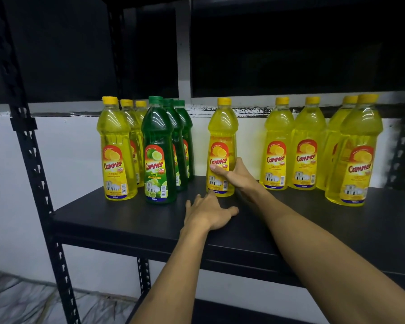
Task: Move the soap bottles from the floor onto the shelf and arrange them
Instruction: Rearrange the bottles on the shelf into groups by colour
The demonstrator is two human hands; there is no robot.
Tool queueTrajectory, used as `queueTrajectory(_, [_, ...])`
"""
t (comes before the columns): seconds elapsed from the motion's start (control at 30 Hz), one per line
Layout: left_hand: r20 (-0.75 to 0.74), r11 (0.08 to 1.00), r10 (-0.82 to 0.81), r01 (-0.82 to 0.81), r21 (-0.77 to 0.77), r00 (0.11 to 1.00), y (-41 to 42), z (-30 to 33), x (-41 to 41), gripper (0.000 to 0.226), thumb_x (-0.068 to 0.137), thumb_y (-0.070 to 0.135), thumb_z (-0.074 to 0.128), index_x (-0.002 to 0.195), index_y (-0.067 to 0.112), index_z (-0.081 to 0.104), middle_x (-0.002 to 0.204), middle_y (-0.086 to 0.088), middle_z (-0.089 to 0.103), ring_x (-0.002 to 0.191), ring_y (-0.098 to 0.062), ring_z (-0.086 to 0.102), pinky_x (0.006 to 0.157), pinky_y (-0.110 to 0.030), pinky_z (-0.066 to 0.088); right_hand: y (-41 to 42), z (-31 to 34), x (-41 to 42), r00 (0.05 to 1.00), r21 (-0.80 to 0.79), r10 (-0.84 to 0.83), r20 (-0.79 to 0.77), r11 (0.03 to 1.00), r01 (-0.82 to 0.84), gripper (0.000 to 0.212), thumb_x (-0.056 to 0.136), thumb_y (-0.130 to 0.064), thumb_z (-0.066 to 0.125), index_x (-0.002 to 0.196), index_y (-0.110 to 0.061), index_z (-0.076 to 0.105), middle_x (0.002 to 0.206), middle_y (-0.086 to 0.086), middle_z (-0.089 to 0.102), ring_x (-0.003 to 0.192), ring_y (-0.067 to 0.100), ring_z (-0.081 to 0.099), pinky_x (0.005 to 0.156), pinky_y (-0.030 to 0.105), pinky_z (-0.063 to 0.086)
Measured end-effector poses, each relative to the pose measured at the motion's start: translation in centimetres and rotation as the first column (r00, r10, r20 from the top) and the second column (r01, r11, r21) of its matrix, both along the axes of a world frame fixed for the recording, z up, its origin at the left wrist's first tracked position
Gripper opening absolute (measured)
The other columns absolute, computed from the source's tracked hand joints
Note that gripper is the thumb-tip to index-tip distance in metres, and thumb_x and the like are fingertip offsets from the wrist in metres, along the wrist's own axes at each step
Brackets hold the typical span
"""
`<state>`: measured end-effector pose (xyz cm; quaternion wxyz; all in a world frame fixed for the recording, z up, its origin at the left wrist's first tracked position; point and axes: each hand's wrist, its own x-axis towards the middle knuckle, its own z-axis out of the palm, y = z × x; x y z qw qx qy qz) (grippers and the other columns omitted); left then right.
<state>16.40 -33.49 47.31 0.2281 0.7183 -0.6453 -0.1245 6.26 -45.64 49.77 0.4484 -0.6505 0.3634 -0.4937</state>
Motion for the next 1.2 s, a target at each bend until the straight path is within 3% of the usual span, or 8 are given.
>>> queueTrajectory(0.13, [0.000, 1.000, 0.000, 0.000, -0.002, 1.000, -0.1, -0.1, 0.0, 0.084, 0.085, 0.071, 0.055, 0.153, 0.028, 0.033, 0.157, -0.006, 0.040, 0.152, -0.026, 0.024, 0.124, -0.050, 0.012, -0.1, -0.3, -0.2, 0.997, 0.010, 0.064, 0.051, 0.998, -0.065, 0.068, 0.075, -0.040, 0.088, 0.128, -0.023, 0.049, 0.119, 0.004, 0.070, 0.107, 0.024, 0.071, 0.095, 0.050, 0.057])
queueTrajectory(0.23, [-0.002, 1.000, -0.001, 0.001, -0.001, 1.000, 0.0, 0.0, 0.0, 0.084, 0.085, 0.070, 0.055, 0.154, 0.027, 0.032, 0.157, -0.006, 0.040, 0.152, -0.026, 0.024, 0.124, -0.050, 0.012, 0.0, -0.1, -0.3, 0.995, 0.012, 0.082, 0.056, 0.997, -0.082, 0.077, 0.067, -0.047, 0.090, 0.130, -0.024, 0.052, 0.119, 0.003, 0.072, 0.107, 0.023, 0.072, 0.096, 0.051, 0.057])
queueTrajectory(0.47, [-0.005, 1.000, -0.002, 0.002, -0.007, 1.000, 0.2, 0.1, 0.0, 0.083, 0.086, 0.069, 0.055, 0.154, 0.028, 0.032, 0.158, -0.006, 0.040, 0.152, -0.026, 0.023, 0.124, -0.050, 0.012, 0.5, -0.1, -0.3, 0.993, 0.009, 0.099, 0.067, 0.995, -0.099, 0.078, 0.063, -0.050, 0.087, 0.128, -0.025, 0.052, 0.120, 0.003, 0.071, 0.109, 0.025, 0.071, 0.098, 0.052, 0.056])
queueTrajectory(0.6, [-0.001, 1.000, -0.001, 0.001, -0.006, 1.000, 0.3, 0.1, -0.1, 0.083, 0.087, 0.069, 0.055, 0.154, 0.027, 0.032, 0.158, -0.006, 0.039, 0.152, -0.026, 0.022, 0.124, -0.049, 0.012, 0.8, 0.0, -0.3, 0.992, 0.007, 0.113, 0.064, 0.994, -0.114, 0.050, 0.077, -0.040, 0.083, 0.117, -0.032, 0.054, 0.119, 0.003, 0.070, 0.109, 0.025, 0.070, 0.098, 0.051, 0.055])
queueTrajectory(0.73, [0.000, 1.000, -0.001, 0.001, -0.007, 1.000, 0.4, 0.2, -0.1, 0.083, 0.087, 0.069, 0.055, 0.155, 0.026, 0.031, 0.158, -0.007, 0.039, 0.152, -0.026, 0.023, 0.124, -0.049, 0.012, 0.7, 0.0, -0.4, 0.992, 0.002, 0.112, 0.051, 0.994, -0.112, 0.093, 0.059, -0.060, 0.089, 0.134, -0.023, 0.051, 0.123, 0.004, 0.070, 0.110, 0.025, 0.070, 0.098, 0.053, 0.055])
queueTrajectory(0.87, [-0.003, 1.000, -0.002, 0.002, -0.003, 1.000, 0.5, 0.2, -0.1, 0.083, 0.087, 0.069, 0.055, 0.155, 0.026, 0.031, 0.159, -0.007, 0.038, 0.152, -0.026, 0.023, 0.124, -0.049, 0.012, 0.5, -0.1, -0.4, 0.994, 0.001, 0.101, 0.044, 0.995, -0.101, 0.107, 0.050, -0.067, 0.090, 0.138, -0.022, 0.049, 0.124, 0.004, 0.070, 0.111, 0.024, 0.071, 0.097, 0.052, 0.056])
queueTrajectory(1.13, [0.003, 1.000, -0.005, 0.005, -0.006, 1.000, 0.5, 0.2, -0.1, 0.084, 0.088, 0.068, 0.054, 0.155, 0.025, 0.031, 0.158, -0.007, 0.039, 0.151, -0.026, 0.024, 0.124, -0.049, 0.013, 0.8, -0.1, -0.5, 0.997, 0.005, 0.080, 0.024, 0.997, -0.080, 0.112, 0.046, -0.072, 0.089, 0.138, -0.022, 0.049, 0.124, 0.003, 0.070, 0.111, 0.023, 0.070, 0.098, 0.052, 0.056])
queueTrajectory(1.2, [0.009, 1.000, -0.005, 0.005, -0.005, 1.000, 0.6, 0.2, -0.1, 0.084, 0.087, 0.069, 0.054, 0.155, 0.025, 0.031, 0.158, -0.006, 0.039, 0.151, -0.026, 0.025, 0.124, -0.049, 0.013, 1.6, 0.5, -0.6, 0.999, 0.007, 0.050, -0.020, 0.999, -0.049, 0.101, 0.057, -0.068, 0.086, 0.138, -0.021, 0.049, 0.126, 0.001, 0.068, 0.112, 0.023, 0.069, 0.100, 0.051, 0.054])
